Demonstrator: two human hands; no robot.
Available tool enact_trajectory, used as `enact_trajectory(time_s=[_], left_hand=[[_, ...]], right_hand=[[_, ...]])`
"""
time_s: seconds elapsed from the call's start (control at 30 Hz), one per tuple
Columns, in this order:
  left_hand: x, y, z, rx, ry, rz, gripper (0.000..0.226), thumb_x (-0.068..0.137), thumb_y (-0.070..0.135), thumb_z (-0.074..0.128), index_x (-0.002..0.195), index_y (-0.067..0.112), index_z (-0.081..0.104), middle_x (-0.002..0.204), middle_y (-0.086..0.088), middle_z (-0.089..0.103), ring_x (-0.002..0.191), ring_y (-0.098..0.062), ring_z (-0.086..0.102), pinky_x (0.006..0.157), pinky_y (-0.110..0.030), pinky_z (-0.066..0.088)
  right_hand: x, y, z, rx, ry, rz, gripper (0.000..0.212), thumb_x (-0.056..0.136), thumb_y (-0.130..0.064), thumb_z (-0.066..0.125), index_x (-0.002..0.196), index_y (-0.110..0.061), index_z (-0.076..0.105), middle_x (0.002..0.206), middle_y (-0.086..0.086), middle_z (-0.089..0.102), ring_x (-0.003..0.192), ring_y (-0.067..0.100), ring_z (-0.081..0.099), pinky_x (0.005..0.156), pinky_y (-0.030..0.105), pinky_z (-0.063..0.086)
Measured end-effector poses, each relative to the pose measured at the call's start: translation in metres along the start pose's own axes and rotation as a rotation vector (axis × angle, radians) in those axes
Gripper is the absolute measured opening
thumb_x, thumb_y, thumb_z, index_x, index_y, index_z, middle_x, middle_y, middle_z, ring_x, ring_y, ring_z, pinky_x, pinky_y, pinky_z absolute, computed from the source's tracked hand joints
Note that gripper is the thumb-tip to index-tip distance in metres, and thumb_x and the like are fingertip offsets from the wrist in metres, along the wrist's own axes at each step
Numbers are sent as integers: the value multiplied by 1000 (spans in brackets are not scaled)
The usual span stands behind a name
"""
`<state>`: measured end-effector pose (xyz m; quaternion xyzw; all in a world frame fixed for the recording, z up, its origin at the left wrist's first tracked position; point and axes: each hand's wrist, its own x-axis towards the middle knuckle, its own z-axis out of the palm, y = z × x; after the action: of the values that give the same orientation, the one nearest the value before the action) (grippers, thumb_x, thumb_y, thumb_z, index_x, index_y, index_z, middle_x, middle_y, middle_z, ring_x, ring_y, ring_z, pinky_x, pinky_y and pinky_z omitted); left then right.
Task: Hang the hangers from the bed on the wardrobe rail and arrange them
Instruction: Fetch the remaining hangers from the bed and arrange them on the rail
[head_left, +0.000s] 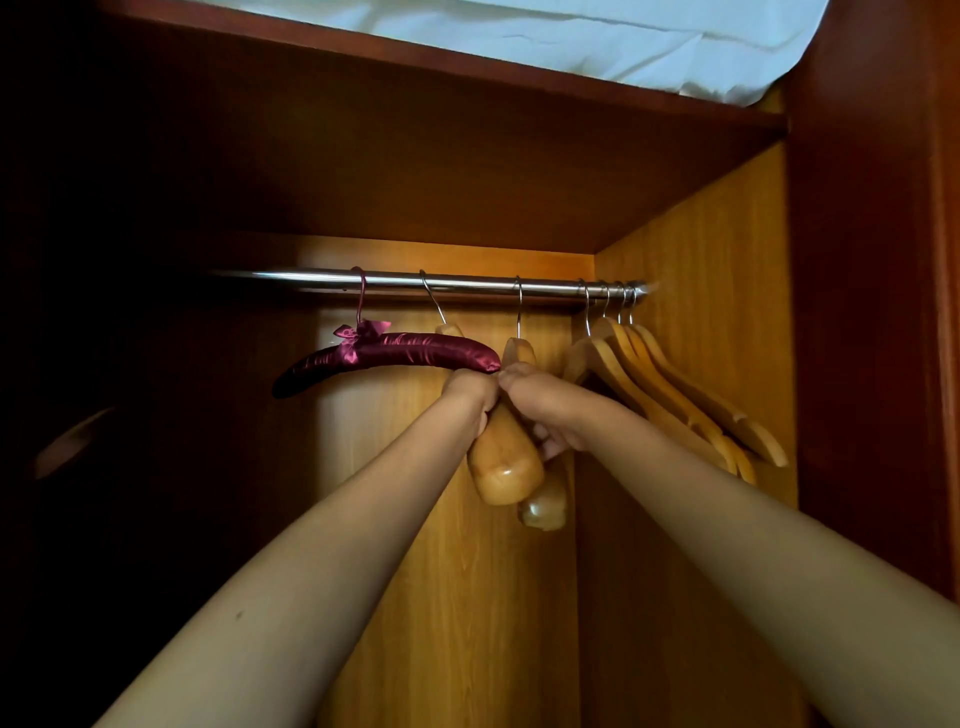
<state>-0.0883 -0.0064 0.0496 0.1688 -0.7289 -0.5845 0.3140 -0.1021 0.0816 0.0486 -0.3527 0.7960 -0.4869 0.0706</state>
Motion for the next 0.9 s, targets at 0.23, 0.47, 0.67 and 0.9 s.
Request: enact_trajectory(time_s=[0.23,0.47,0.67,0.9], left_hand=[[-8,-3,10,-91,-38,-46,34,101,13,34,122,-5,54,71,-11,48,63,-21,46,72,-34,46],[-16,-4,16,-177,-120,-61,34,99,17,46,127,1,56,110,-19,61,113,-34,59,98,-43,49],[-17,-10,22,-227,-71,-74,40,94,20,57,130,2,54,125,-18,62,115,-33,59,96,-43,50],[-14,-10,33,-161,-73,-112,43,92,21,60,128,-1,54,126,-20,60,116,-34,58,93,-42,48]], right_hand=[[-1,5,1,-1,67,32,42,101,-39,22,142,-34,24,77,5,49,61,18,52,41,24,45],[-8,24,-9,-531,427,-317,31,96,-22,41,125,-15,48,105,10,63,96,29,61,76,39,53],[-2,46,-29,-859,416,-89,46,92,-31,50,136,-21,40,141,15,38,124,34,42,93,45,45],[6,63,-32,-486,241,-3,61,93,-47,44,144,-25,19,78,0,50,58,20,63,39,25,51]])
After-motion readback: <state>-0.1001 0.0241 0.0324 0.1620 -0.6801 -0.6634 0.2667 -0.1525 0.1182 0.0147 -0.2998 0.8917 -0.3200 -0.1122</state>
